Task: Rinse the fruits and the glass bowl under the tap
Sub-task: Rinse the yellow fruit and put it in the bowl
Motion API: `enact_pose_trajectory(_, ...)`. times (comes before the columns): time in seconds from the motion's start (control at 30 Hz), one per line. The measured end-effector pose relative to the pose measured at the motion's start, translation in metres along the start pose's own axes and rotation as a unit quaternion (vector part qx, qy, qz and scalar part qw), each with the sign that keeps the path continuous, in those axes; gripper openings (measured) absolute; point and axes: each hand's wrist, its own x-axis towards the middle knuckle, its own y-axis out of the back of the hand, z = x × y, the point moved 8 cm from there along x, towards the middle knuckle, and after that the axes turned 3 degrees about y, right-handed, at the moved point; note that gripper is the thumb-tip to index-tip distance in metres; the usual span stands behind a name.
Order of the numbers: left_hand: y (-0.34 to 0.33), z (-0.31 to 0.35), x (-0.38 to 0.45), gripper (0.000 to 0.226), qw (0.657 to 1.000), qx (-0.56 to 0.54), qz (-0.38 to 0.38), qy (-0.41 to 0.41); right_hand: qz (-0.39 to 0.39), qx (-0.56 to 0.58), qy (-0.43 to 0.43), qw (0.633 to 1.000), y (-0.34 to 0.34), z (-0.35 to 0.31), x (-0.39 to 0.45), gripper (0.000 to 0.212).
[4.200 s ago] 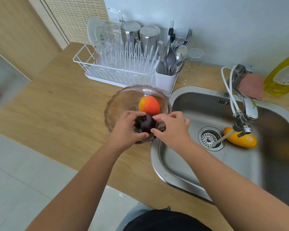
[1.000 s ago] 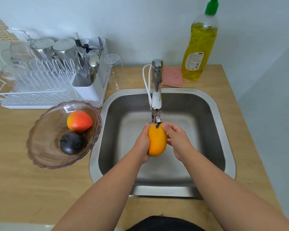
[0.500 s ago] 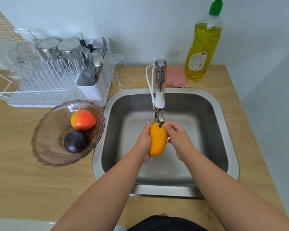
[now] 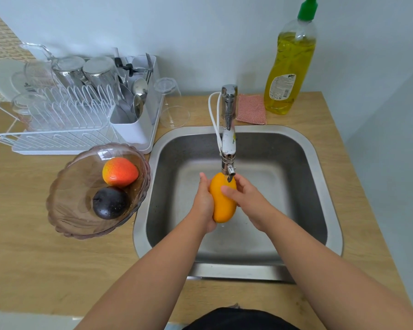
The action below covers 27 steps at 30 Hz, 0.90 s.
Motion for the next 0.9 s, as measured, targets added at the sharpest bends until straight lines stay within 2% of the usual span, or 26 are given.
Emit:
enact_pose_trajectory(0.07,0.004,-0.002,0.001,0.073,1.0,-0.02,0.001,0.018,-0.05,0.006,0.003,0.999,-0.008,0.009,-0.002,0.089)
enact_pose_trajectory(0.1,0.005,-0.005,0.001,0.074,1.0,-0.019,0.002,0.022,-0.045,-0.001,0.01,0.999,-0.009,0.009,-0.003,0.091)
enact_pose_trajectory(0.27,0.002,-0.005,0.005,0.081,1.0,0.013,-0.003,-0.021,0.096,-0.01,0.036,0.995,0.006,0.005,0.005,0.064)
enact_pose_trajectory(0.37,0.0,0.0,0.003,0.048,0.996,0.059,0.02,-0.061,0.149,-0.02,0.033,0.988,0.013,0.003,0.005,0.047)
enact_pose_trajectory(0.43,-0.001,-0.003,0.004,0.045,0.995,0.079,0.024,-0.061,0.184,-0.017,0.04,0.982,0.016,0.001,0.0,0.037)
enact_pose_trajectory(0.47,-0.003,-0.003,0.004,0.046,0.994,0.085,0.026,-0.06,0.186,-0.013,0.04,0.982,0.016,0.001,-0.002,0.036)
enact_pose_trajectory(0.53,-0.003,-0.001,0.005,0.041,0.993,0.083,0.045,-0.07,0.139,0.009,0.032,0.99,0.01,0.006,-0.002,0.038)
enact_pose_trajectory(0.63,0.003,0.0,0.005,0.037,0.996,0.007,0.079,-0.05,0.022,0.005,0.024,0.999,-0.005,0.019,-0.002,0.07)
enact_pose_trajectory(0.7,0.007,-0.004,0.005,0.046,0.996,-0.003,0.091,-0.019,-0.016,-0.019,0.023,0.999,-0.009,0.022,-0.003,0.084)
enact_pose_trajectory(0.77,0.009,-0.007,0.009,0.061,0.997,0.018,0.075,-0.007,-0.002,-0.048,0.022,0.999,-0.007,0.021,-0.001,0.086)
enact_pose_trajectory(0.8,0.008,-0.006,0.009,0.061,0.998,0.024,0.064,-0.008,0.022,-0.063,0.021,0.998,-0.003,0.019,0.001,0.084)
enact_pose_trajectory(0.9,-0.003,-0.004,0.003,0.04,0.999,0.042,0.02,-0.01,0.106,-0.043,0.011,0.993,0.011,0.009,0.007,0.066)
